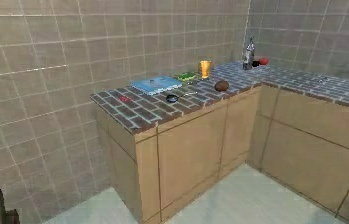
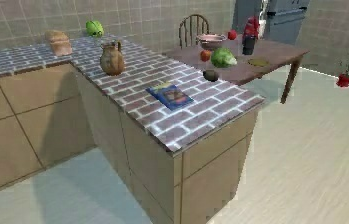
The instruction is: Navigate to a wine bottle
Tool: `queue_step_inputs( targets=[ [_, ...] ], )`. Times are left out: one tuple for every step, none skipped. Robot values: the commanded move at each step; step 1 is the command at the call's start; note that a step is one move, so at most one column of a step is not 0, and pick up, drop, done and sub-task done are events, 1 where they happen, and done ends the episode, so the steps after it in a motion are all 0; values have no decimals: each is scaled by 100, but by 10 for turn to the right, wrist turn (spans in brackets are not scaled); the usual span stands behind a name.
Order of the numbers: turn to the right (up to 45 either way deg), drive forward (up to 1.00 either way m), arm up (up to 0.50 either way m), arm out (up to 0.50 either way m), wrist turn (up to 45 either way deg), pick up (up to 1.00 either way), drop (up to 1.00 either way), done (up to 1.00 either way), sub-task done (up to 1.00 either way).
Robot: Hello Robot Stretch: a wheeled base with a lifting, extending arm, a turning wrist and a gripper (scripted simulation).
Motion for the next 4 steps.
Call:
queue_step_inputs(
  targets=[
    [450, 0, 0, 0, 0, 0, 0, 0, 0],
    [0, 100, 0, 0, 0, 0, 0, 0, 0],
    [0, 10, 0, 0, 0, 0, 0, 0, 0],
    [-450, 0, 0, 0, 0, 0, 0, 0, 0]
  ],
)
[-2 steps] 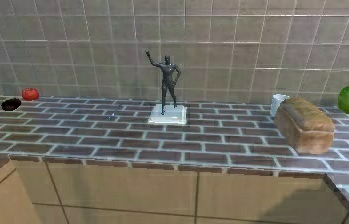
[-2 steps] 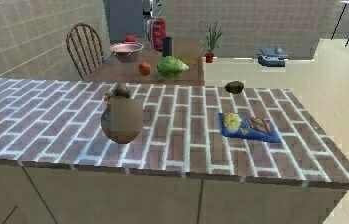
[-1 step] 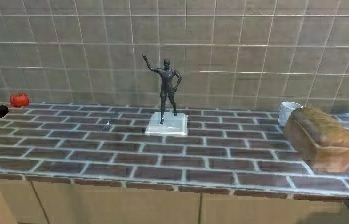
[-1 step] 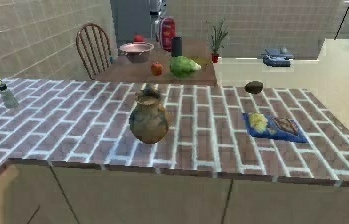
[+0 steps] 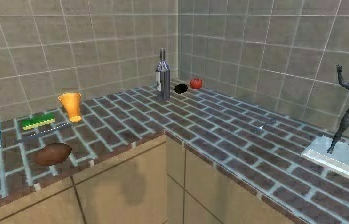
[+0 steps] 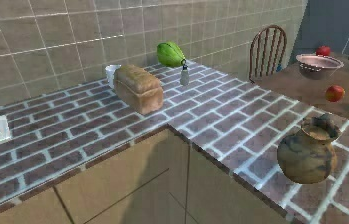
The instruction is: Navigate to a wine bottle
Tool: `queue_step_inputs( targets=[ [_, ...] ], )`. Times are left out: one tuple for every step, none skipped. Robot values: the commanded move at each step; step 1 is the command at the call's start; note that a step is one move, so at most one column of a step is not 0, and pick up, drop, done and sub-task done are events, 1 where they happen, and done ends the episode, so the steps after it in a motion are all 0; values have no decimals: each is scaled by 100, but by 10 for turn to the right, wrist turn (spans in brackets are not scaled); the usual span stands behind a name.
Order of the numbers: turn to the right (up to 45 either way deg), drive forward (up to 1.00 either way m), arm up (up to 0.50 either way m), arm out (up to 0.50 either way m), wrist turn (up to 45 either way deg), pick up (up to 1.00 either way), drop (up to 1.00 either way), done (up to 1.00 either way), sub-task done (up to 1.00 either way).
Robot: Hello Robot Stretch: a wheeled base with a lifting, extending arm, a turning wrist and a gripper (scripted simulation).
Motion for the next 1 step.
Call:
queue_step_inputs(
  targets=[
    [0, 0, 0, 0, 0, 0, 0, 100, 0]
  ],
)
